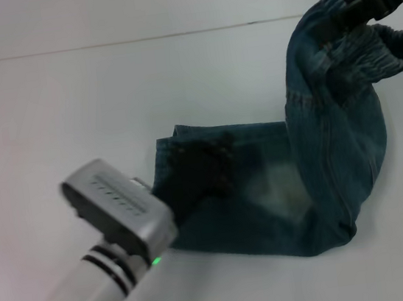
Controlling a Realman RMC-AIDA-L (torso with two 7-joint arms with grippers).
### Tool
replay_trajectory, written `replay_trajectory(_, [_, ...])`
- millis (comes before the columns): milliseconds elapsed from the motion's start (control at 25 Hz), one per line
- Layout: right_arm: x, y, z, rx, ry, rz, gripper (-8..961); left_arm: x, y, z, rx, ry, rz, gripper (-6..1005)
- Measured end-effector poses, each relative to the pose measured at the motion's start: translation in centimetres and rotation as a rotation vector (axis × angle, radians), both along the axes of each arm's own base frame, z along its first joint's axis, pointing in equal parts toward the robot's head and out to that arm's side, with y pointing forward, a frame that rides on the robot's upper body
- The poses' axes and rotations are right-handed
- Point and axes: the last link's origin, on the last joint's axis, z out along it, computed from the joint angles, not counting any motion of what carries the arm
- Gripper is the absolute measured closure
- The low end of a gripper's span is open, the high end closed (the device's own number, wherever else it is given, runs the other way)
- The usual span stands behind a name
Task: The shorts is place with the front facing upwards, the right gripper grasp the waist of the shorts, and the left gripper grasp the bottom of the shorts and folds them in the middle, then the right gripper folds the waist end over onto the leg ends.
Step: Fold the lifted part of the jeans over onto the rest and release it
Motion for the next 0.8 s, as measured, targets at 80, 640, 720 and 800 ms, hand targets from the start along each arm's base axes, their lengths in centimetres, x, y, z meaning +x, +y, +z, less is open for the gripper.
replay_trajectory(80, [-0.2, 0.1, -0.6, -0.019, 0.002, 0.006, 857, -1.1, 0.2, 1.1, 0.032, -0.039, 0.040, 999])
replay_trajectory(640, [-4.9, 0.0, -11.1, -0.244, -0.046, 0.205, 841, -10.2, 0.0, 11.3, 0.321, -0.339, 0.313, 999])
replay_trajectory(720, [-5.8, -0.4, -12.8, -0.271, -0.069, 0.246, 839, -10.8, -0.3, 11.6, 0.335, -0.333, 0.331, 999])
replay_trajectory(800, [-6.5, -0.9, -14.4, -0.296, -0.097, 0.284, 837, -11.3, -0.5, 11.8, 0.348, -0.327, 0.348, 999])
